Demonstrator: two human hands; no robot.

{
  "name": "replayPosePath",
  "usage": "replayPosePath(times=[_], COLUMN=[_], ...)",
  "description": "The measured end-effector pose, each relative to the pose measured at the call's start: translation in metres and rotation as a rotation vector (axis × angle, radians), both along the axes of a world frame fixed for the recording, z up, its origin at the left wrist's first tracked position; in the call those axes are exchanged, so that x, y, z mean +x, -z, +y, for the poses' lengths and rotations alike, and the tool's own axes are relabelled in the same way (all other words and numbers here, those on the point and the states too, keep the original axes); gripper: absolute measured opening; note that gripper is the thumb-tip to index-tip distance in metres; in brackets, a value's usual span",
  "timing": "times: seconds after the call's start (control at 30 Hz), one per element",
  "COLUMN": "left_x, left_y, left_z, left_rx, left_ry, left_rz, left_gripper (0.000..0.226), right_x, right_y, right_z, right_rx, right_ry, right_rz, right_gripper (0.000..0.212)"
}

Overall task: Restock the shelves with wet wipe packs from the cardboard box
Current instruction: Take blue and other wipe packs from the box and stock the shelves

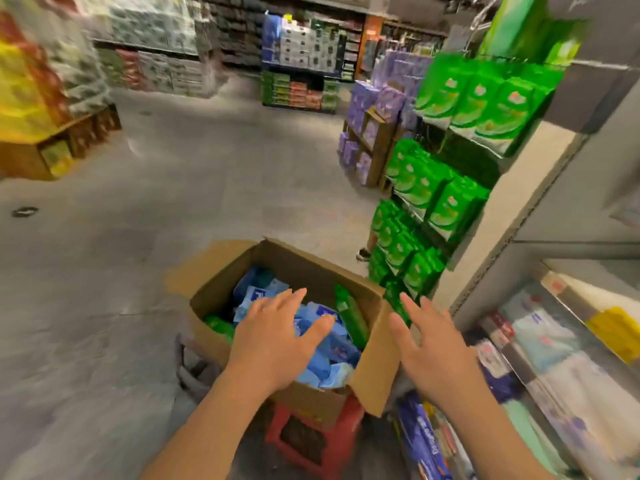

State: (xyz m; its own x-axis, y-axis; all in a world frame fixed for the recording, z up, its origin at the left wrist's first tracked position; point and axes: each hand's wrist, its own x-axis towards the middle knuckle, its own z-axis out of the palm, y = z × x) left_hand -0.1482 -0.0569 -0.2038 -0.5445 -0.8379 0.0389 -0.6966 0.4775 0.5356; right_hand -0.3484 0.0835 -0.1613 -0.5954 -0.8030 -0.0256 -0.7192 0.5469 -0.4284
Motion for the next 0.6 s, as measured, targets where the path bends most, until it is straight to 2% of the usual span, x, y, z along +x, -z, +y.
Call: replayPosePath(times=[0.1,0.17,0.23,0.37,0.5,0.6], left_x=[0.004,0.004,0.003,0.001,0.000,0.000], left_y=[0.003,0.005,0.006,0.007,0.013,0.021], left_z=[-0.029,-0.049,-0.072,-0.114,-0.146,-0.161], left_rx=[-0.001,-0.019,-0.015,0.044,0.072,0.082], left_ry=[-0.063,-0.095,-0.111,-0.167,-0.215,-0.230], left_rz=[-0.023,-0.038,-0.056,-0.057,0.015,-0.028], left_gripper=[0.114,0.101,0.102,0.107,0.110,0.098], right_x=[-0.002,-0.006,-0.011,-0.024,-0.037,-0.044], right_y=[0.005,0.010,0.016,0.031,0.043,0.056], right_z=[-0.042,-0.070,-0.098,-0.145,-0.185,-0.205], right_rx=[0.063,0.033,0.006,0.059,0.079,0.066], right_ry=[-0.050,-0.103,-0.104,-0.147,-0.164,-0.172], right_rz=[-0.013,-0.021,-0.060,-0.108,-0.214,-0.269], right_gripper=[0.068,0.077,0.091,0.066,0.069,0.078])
